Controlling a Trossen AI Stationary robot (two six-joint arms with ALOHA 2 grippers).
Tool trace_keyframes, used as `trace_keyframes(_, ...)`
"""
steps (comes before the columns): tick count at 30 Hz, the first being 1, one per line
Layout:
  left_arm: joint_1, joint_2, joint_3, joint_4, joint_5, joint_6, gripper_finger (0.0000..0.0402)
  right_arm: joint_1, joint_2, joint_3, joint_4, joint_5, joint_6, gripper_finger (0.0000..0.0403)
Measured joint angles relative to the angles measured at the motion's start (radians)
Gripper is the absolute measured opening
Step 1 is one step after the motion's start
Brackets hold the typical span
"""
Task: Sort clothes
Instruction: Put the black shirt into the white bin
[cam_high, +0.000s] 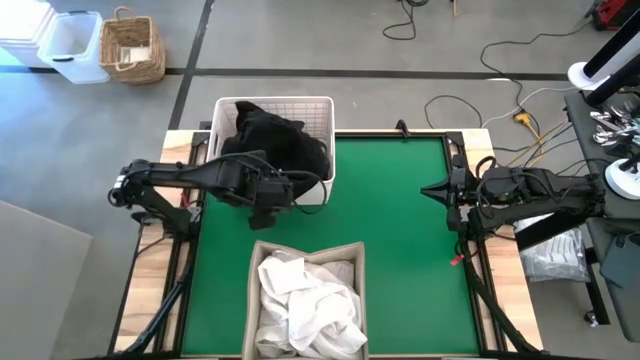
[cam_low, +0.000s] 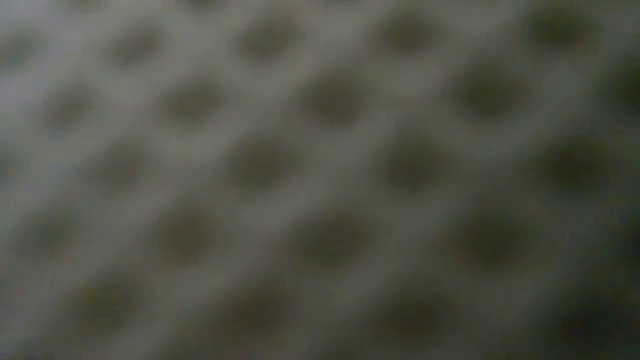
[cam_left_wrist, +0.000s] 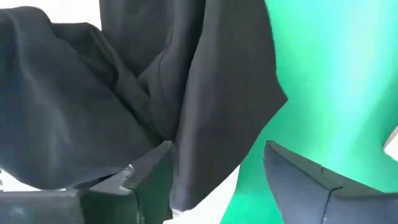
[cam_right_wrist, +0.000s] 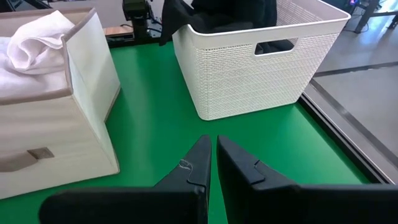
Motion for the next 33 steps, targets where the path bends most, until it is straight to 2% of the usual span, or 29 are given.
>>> trace_keyframes(6,0.001,-0.064,-0.074,0.04,-0.008,0.0,0.0192,0.0,0.0,0.0,0.001,0.0,-0.002,0.0018)
trace_keyframes(13,0.002,-0.074,-0.083,0.074,-0.008,0.013,0.0156,0.0,0.0,0.0,0.001,0.0,-0.001,0.0018)
trace_keyframes(33,0.009,-0.068,-0.105,0.152,-0.008,0.069,0.0152,0.0,0.0,0.0,0.001,0.0,-0.003,0.0018)
